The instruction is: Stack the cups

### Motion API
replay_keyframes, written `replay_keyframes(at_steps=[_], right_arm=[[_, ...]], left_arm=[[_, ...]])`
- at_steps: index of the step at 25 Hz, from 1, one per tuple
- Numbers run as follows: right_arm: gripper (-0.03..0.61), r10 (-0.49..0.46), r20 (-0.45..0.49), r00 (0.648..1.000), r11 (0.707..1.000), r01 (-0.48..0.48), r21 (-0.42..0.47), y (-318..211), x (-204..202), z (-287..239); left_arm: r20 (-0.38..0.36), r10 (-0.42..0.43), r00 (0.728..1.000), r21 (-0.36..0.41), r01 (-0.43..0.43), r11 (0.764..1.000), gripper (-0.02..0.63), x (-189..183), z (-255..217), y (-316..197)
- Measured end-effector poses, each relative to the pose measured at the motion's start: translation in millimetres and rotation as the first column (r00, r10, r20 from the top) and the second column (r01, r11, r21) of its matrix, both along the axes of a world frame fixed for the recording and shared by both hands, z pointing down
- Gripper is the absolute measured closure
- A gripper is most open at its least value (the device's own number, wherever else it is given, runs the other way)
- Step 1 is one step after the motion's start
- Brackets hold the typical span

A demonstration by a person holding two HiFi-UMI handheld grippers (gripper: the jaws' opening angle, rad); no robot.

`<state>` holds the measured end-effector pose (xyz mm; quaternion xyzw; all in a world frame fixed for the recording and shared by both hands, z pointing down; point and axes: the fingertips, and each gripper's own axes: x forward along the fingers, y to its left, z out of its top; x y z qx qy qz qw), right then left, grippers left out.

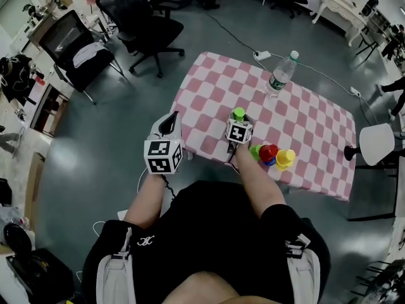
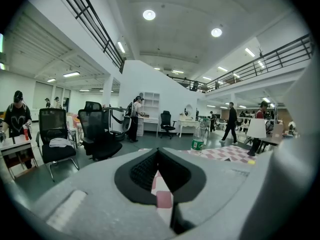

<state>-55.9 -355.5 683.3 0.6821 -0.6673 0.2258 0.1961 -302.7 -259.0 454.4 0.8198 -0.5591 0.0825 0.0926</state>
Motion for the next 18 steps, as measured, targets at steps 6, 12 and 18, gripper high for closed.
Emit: replay_keyframes(at_steps=[6, 12, 18], right_arm=[[0.357, -0.029, 0.026, 0.999, 0.999, 0.029, 0.025, -3.1, -3.8, -25.8], [0.36, -0.076, 0.02, 0.997, 0.993, 0.074, 0.087, -0.4, -5.7, -73.6], [0.362, -0.154, 0.067, 0.986, 0.977, 0.142, 0.158, 6.5, -12.8, -135.0]], left_arm=[[-0.008, 0.022, 1.0, 0.004, -0.022, 1.0, 0.598, 8.6, -1.8, -2.0], [-0.021, 0.061, 0.998, 0.001, -0.061, 0.998, 0.598, 26.5, -1.4, -6.5], [-0.034, 0.094, 0.995, 0.007, -0.094, 0.996, 0.598, 43.8, -6.0, -14.4]])
